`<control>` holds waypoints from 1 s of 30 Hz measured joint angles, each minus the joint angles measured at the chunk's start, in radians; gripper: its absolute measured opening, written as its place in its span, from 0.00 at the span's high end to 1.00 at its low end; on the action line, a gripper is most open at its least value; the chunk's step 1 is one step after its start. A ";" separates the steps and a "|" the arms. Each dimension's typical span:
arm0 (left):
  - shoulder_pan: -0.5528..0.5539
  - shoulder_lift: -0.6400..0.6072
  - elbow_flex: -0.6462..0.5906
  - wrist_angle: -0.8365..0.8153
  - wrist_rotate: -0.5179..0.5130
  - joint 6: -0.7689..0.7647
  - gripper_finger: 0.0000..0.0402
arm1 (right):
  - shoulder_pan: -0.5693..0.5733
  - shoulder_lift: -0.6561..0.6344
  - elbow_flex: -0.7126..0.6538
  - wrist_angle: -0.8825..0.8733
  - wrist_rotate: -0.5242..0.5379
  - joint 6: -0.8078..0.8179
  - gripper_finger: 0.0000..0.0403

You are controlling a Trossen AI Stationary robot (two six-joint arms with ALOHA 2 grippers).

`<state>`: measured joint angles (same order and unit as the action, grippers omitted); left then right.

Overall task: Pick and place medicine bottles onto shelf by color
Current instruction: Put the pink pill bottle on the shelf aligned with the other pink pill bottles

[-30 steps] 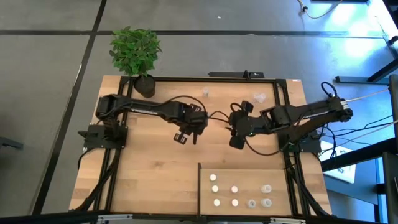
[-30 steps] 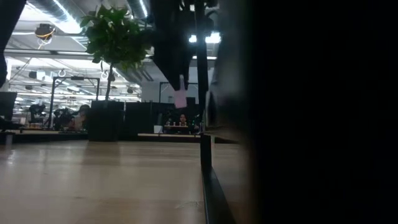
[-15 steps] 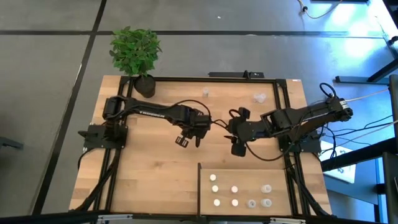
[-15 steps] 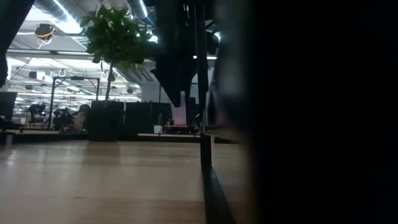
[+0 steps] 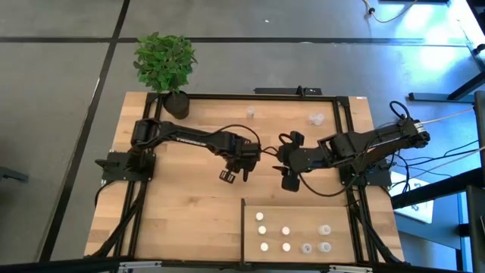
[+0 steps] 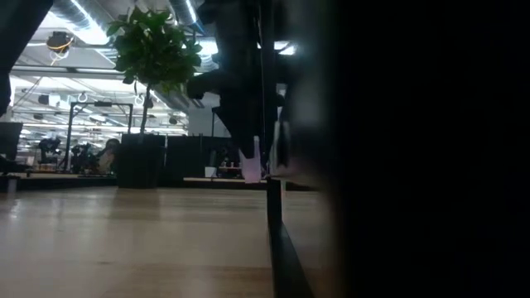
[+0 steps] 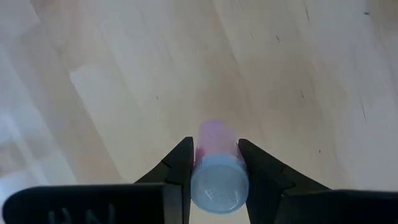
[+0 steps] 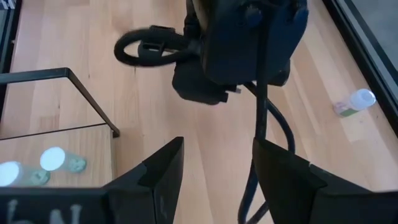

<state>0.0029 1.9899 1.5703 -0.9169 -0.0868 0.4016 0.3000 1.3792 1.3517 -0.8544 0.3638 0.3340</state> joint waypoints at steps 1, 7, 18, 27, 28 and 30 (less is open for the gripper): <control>0.000 0.004 0.000 -0.002 0.000 -0.012 0.78 | 0.000 0.000 0.000 0.000 0.000 0.000 0.52; -0.003 0.008 0.000 -0.001 -0.003 -0.088 0.78 | 0.000 0.000 0.000 0.000 0.000 -0.001 0.52; -0.007 0.008 0.000 0.022 -0.032 -0.113 0.78 | 0.000 0.000 0.000 -0.001 0.000 0.000 0.52; -0.010 0.040 -0.001 0.033 -0.029 -0.112 0.78 | 0.000 0.000 0.000 -0.001 0.000 0.001 0.52; -0.010 0.047 -0.001 0.042 -0.026 -0.112 0.78 | 0.000 0.000 0.000 -0.001 0.000 0.001 0.52; -0.010 0.053 0.000 0.047 -0.011 -0.112 0.78 | 0.000 0.000 0.000 -0.001 0.000 0.000 0.52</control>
<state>-0.0074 2.0432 1.5700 -0.8698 -0.0979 0.2893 0.3000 1.3792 1.3518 -0.8552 0.3637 0.3341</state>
